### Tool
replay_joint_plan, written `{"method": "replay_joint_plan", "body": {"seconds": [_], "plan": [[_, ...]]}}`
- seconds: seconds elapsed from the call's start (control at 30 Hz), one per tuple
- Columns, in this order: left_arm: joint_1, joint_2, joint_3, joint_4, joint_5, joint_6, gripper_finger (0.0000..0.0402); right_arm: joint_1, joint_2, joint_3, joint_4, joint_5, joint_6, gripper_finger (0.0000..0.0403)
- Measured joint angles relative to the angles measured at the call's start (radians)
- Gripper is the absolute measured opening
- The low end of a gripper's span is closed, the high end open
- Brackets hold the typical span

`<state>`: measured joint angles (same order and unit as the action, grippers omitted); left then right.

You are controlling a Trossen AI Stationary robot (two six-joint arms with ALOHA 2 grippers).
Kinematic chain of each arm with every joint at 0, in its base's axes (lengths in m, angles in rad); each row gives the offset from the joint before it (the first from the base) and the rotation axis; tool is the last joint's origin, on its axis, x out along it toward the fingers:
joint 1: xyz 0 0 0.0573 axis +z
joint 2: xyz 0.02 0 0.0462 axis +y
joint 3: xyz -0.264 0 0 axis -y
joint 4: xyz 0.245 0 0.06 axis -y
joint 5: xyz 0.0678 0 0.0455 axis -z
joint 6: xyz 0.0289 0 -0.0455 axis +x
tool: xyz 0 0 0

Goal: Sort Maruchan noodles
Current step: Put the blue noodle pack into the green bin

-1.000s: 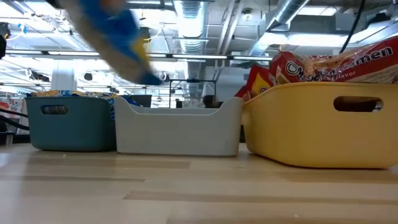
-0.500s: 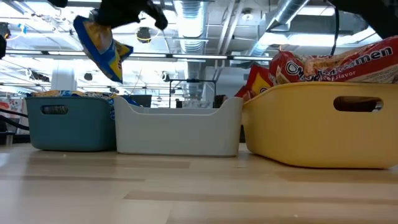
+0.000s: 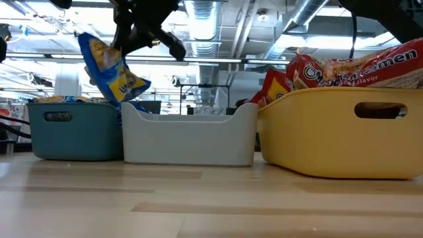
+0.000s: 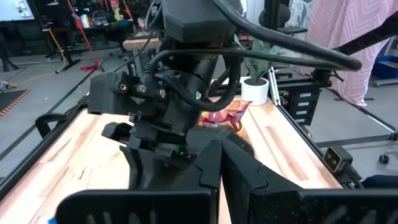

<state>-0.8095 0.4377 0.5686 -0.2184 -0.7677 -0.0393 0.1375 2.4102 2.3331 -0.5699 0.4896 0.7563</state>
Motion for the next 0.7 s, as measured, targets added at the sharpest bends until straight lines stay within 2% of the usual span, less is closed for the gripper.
{"method": "replay_joint_plan", "body": {"seconds": [0.23,0.47,0.7], "plan": [[0.0,0.0,0.0,0.0,0.0,-0.008,0.0,-0.008,0.0,0.001,-0.011,-0.023,0.037,0.0038],[0.0,0.0,0.0,0.0,0.0,-0.008,0.0,-0.017,0.0,0.001,0.078,-0.021,0.028,0.0076],[0.0,0.0,0.0,0.0,0.0,-0.009,0.0,-0.021,0.0,0.001,0.078,-0.021,0.021,0.0156]]}}
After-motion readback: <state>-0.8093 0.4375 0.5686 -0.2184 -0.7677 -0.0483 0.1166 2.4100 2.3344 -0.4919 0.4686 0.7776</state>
